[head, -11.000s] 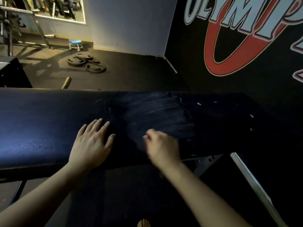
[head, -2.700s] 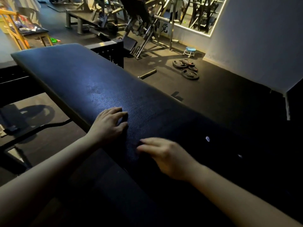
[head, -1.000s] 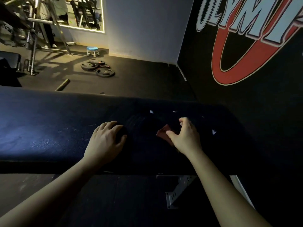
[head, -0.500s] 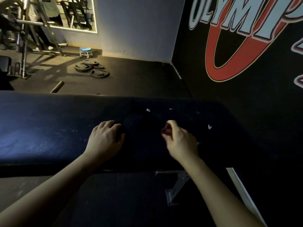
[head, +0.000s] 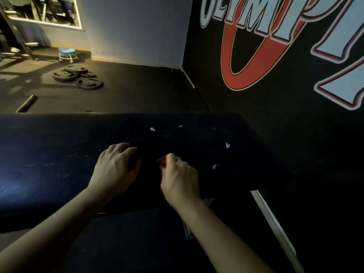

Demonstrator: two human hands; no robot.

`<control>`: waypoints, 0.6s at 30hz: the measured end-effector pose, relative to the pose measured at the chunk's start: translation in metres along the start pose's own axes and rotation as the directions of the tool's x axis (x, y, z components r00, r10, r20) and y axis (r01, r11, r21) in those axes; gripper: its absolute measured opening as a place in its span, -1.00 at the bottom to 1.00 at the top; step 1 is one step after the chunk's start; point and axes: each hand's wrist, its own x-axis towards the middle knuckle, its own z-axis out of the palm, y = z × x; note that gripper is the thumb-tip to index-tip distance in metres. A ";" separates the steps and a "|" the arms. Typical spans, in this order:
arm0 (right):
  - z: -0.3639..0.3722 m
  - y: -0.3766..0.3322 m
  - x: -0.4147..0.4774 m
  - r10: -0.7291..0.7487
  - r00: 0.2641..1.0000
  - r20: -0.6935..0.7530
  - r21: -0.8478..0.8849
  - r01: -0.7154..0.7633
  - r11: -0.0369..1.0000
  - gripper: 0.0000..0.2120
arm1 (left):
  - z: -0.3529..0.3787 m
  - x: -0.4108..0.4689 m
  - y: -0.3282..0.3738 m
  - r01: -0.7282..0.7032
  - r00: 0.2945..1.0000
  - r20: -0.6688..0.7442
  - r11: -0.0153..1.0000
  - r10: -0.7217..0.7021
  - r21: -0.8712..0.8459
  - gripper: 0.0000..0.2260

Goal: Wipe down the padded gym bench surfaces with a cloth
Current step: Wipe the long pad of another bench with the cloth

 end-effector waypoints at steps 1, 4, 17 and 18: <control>-0.003 0.001 -0.003 -0.069 0.998 0.003 0.048 0.069 0.996 -0.81 | 0.001 -0.001 -0.001 -0.003 1.000 -0.006 1.000 0.003 -0.002 -0.55; -0.020 0.074 0.010 0.014 0.998 -0.061 -0.048 -0.017 0.999 -0.81 | 0.005 -0.003 -0.004 -0.028 0.999 -0.026 1.000 0.028 -0.004 -0.54; -0.004 -0.004 0.030 -0.088 0.996 0.031 -0.037 0.089 0.995 -0.83 | -0.002 0.001 0.001 0.005 1.000 0.003 1.000 -0.005 0.031 -0.56; -0.005 0.004 0.022 -0.170 0.985 0.016 0.008 0.170 0.985 -0.85 | -0.004 0.004 0.002 0.008 1.000 0.009 0.999 -0.008 0.048 -0.56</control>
